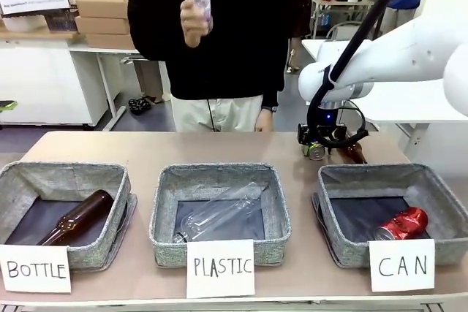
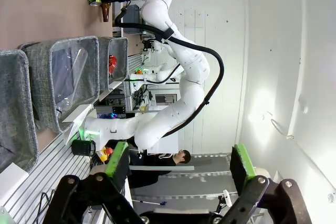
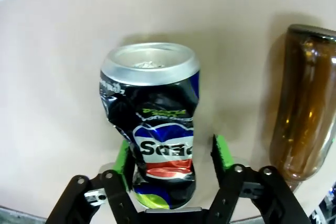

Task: Sort the can waste into the basket.
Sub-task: Pick up the can waste from the table and place it in the right Fabric basket.

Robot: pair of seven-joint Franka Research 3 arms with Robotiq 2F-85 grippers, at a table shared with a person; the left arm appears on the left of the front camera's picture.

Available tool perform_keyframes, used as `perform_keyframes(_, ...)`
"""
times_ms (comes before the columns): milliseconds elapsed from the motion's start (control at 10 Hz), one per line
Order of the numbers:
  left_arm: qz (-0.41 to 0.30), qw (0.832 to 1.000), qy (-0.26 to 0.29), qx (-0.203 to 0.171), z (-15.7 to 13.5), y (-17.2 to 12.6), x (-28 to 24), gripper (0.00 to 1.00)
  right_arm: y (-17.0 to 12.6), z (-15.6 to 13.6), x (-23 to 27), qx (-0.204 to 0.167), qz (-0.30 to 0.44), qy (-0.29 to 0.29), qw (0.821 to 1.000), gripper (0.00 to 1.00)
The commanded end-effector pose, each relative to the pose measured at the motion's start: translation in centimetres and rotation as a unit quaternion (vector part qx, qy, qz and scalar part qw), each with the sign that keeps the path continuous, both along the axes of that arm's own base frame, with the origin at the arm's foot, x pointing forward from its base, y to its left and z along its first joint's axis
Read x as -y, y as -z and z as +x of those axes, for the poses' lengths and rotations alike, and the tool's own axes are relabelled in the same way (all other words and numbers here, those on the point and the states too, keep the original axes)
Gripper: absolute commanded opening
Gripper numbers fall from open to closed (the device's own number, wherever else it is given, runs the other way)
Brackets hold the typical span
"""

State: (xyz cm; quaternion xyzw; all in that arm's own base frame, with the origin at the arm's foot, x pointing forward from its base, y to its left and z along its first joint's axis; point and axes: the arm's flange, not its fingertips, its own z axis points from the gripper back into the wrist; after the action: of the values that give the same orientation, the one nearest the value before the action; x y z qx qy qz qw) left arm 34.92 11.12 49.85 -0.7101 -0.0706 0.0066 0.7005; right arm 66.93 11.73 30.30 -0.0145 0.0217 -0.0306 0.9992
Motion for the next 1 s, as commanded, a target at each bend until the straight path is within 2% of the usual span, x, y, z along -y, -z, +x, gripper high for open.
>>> perform_keyframes(0, -0.007, 1.0, -0.006, -0.004, 0.0, -0.5, 0.2, 1.0, 0.0, 0.6, -0.1, -0.011, -0.001, -0.014, 1.0, 0.36)
perform_keyframes(100, -0.007, 1.0, -0.006, -0.004, 0.0, -0.5, 0.2, 1.0, 0.0, 0.6, 0.0, -0.012, -0.004, -0.012, 1.0, 0.0)
perform_keyframes(700, -0.007, 1.0, -0.006, -0.004, 0.0, -0.5, 0.2, 1.0, 0.1, 0.5, 0.2, -0.012, -0.008, 0.0, 1.0, 0.0)
perform_keyframes(800, -0.007, 1.0, -0.006, -0.004, 0.0, -0.5, 0.2, 1.0, -0.6, 0.2, 0.3, -0.006, -0.003, 0.004, 1.0, 0.0)
perform_keyframes(900, -0.007, 1.0, -0.006, -0.004, 0.0, -0.5, 0.2, 1.0, -2.6, -0.7, 0.6, 0.004, 0.011, 0.008, 1.0, 0.0)
